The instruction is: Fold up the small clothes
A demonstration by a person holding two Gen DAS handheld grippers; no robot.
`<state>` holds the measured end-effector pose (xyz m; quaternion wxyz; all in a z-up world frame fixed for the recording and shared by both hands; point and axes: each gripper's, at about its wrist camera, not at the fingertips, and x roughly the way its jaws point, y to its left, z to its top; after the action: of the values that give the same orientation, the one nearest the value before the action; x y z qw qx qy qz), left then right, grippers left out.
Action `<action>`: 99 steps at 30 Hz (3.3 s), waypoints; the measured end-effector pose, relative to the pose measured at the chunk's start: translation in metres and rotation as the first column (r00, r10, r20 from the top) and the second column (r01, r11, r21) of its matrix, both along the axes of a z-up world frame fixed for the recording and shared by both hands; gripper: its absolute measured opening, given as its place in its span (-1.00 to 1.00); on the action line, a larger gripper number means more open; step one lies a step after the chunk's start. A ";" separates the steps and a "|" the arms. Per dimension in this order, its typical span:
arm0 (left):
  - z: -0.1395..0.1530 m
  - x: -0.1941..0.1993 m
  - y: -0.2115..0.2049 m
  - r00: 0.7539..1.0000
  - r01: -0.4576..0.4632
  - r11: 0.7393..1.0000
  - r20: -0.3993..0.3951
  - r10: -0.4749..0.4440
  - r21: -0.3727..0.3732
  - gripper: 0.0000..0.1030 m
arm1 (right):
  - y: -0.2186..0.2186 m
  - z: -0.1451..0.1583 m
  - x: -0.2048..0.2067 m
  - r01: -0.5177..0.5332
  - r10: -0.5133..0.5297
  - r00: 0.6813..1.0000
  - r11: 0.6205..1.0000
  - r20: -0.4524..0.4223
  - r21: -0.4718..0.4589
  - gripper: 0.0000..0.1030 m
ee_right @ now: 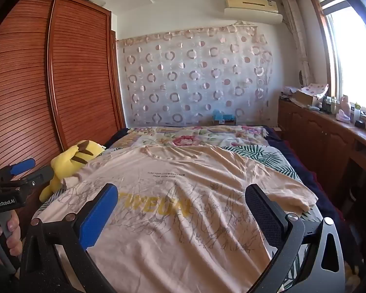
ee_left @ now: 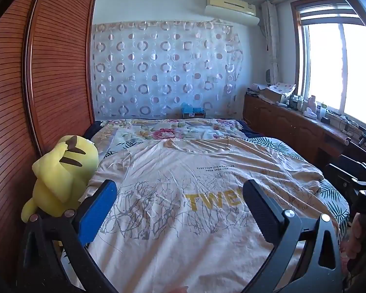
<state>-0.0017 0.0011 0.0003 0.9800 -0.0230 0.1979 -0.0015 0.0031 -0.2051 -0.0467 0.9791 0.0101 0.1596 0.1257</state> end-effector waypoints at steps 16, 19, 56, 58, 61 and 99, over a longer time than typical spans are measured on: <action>-0.001 -0.001 -0.006 1.000 -0.005 1.000 -0.017 0.005 0.012 1.00 | 0.000 0.001 -0.001 -0.001 0.001 1.000 1.000 0.000 0.004 1.00; -0.001 -0.001 -0.006 1.000 -0.002 1.000 -0.016 0.003 0.013 1.00 | 0.000 0.001 -0.001 0.000 0.000 1.000 1.000 0.000 0.005 1.00; 0.003 -0.002 -0.006 1.000 -0.002 1.000 -0.009 0.002 0.026 1.00 | -0.001 0.000 0.000 -0.001 0.001 1.000 1.000 0.001 0.009 1.00; 0.002 -0.002 -0.006 1.000 -0.003 1.000 -0.008 0.003 0.027 1.00 | -0.001 0.000 0.000 -0.001 0.001 1.000 1.000 0.001 0.009 1.00; 0.002 -0.002 -0.006 1.000 -0.003 1.000 -0.007 0.003 0.028 1.00 | -0.001 0.001 -0.001 -0.001 0.001 1.000 1.000 0.001 0.009 1.00; -0.001 0.014 0.008 0.999 0.000 1.000 -0.039 0.001 0.029 1.00 | 0.001 -0.005 0.011 -0.018 0.018 0.999 1.000 -0.034 0.017 1.00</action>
<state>0.0125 0.0089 -0.0011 0.9761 -0.0090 0.2172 0.0019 0.0144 -0.2044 -0.0515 0.9749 0.0189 0.1754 0.1356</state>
